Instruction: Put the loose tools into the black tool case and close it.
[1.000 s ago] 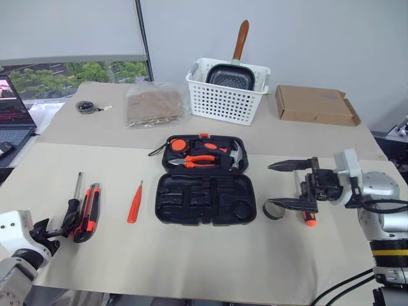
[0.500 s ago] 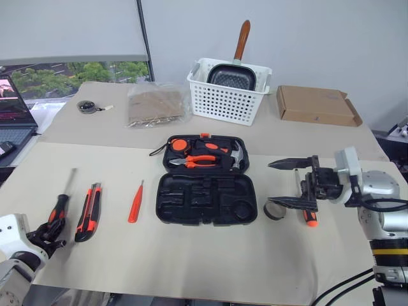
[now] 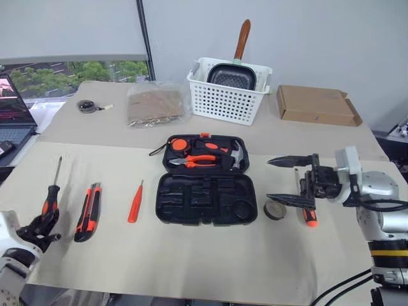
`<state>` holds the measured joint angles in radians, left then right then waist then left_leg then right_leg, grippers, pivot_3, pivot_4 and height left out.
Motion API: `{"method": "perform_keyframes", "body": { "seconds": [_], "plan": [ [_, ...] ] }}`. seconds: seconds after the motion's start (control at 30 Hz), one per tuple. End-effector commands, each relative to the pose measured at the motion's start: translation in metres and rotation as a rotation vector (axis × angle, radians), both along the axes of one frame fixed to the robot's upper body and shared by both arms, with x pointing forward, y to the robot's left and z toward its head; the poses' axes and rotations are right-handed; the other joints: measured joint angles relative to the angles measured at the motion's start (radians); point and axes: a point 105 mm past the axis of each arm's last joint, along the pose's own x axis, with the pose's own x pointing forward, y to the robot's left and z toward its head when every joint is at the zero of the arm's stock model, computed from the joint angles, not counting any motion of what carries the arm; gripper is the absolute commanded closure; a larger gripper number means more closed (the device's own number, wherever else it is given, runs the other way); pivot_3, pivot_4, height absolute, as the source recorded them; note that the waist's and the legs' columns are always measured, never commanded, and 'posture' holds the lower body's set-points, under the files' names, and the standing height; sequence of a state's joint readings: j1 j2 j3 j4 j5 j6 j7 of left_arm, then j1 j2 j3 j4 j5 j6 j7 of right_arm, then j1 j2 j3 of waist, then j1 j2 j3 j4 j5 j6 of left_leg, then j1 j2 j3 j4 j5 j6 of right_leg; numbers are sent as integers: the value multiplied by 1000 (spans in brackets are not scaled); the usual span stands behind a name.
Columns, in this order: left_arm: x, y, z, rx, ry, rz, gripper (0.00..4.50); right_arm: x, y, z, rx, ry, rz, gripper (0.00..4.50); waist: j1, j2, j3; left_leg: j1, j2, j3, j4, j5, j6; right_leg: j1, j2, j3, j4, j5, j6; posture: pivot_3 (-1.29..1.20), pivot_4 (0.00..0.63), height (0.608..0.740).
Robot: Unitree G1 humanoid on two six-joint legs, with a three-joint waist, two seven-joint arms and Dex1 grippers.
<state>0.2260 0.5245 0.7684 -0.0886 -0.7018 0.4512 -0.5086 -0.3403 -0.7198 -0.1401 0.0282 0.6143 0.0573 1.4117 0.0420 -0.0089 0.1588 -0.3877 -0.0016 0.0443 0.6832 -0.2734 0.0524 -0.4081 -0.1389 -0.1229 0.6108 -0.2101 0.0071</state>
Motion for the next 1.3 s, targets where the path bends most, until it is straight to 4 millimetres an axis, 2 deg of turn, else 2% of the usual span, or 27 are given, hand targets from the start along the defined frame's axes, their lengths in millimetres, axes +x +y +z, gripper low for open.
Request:
{"method": "perform_keyframes", "body": {
  "seconds": [0.03, 0.13, 0.27, 0.37, 0.43, 0.5, 0.67, 0.83, 1.07, 1.3],
  "plan": [
    [11, -27, 46, 80, -152, -218, 3591, -3, -2, 18, 43, -55, -9, 0, -1, 0, 0, 0, 0, 0, 0, 0, 0, 0, 0, 0, 0, 0, 0, 0, 150, 700],
    [20, -48, 59, 115, -173, -357, 3591, -3, -3, 19, 54, -54, -19, 0, 3, -1, 1, -1, 0, 0, 0, 0, 0, 0, 1, -1, 0, 0, 0, 0, 150, 700],
    [42, -94, 64, 247, -140, -667, 3591, -1, -9, 21, 78, -60, -80, 0, 2, -1, 1, 0, 0, 1, 0, 1, -1, 0, 3, -1, 0, -2, 3, 0, 150, 700],
    [55, -131, 62, 377, -116, -949, 3591, -3, -18, 20, 73, -57, -138, 0, 6, -1, 1, 0, 0, 3, 0, 1, -1, 0, 9, -2, 1, -1, 2, 0, 150, 700],
    [63, -147, 57, 467, -85, -1106, 3591, -5, -22, 16, 57, -54, -164, 0, 4, -1, 1, 0, 0, 6, 0, 1, -1, -1, 10, -1, 2, -1, 1, 0, 150, 700],
    [71, -156, 51, 542, -65, -1208, 3591, -7, -25, 14, 54, -54, -185, 0, 0, -1, 1, 0, 0, 9, 0, 5, 6, -1, 11, -1, 2, 0, 1, 0, 150, 700],
    [97, -177, 43, 704, -65, -1411, 3591, -14, -31, 9, 56, -61, -247, 0, -9, 0, 1, 1, 1, 14, 0, 6, 7, -3, 11, 2, 2, 3, -4, 0, 150, 700],
    [111, -188, 35, 797, -50, -1519, 3591, -22, -37, 7, 61, -71, -300, 0, -6, -1, 1, 0, 1, 16, 0, 6, 8, -5, 11, 3, 2, 3, -4, 0, 150, 700],
    [130, -195, 37, 859, -34, -1526, 3591, -29, -47, 2, 53, -75, -351, 0, -3, -1, 1, -2, 0, 17, 2, 3, 14, -5, 11, 3, 2, 4, -3, 0, 150, 700],
    [136, -207, 38, 842, -59, -1528, 3591, -30, -46, 0, 55, -78, -363, 0, -4, -1, 1, -2, 1, 17, 5, 2, 16, -5, 11, 4, 2, 5, -1, 0, 150, 700]
  ]
}}
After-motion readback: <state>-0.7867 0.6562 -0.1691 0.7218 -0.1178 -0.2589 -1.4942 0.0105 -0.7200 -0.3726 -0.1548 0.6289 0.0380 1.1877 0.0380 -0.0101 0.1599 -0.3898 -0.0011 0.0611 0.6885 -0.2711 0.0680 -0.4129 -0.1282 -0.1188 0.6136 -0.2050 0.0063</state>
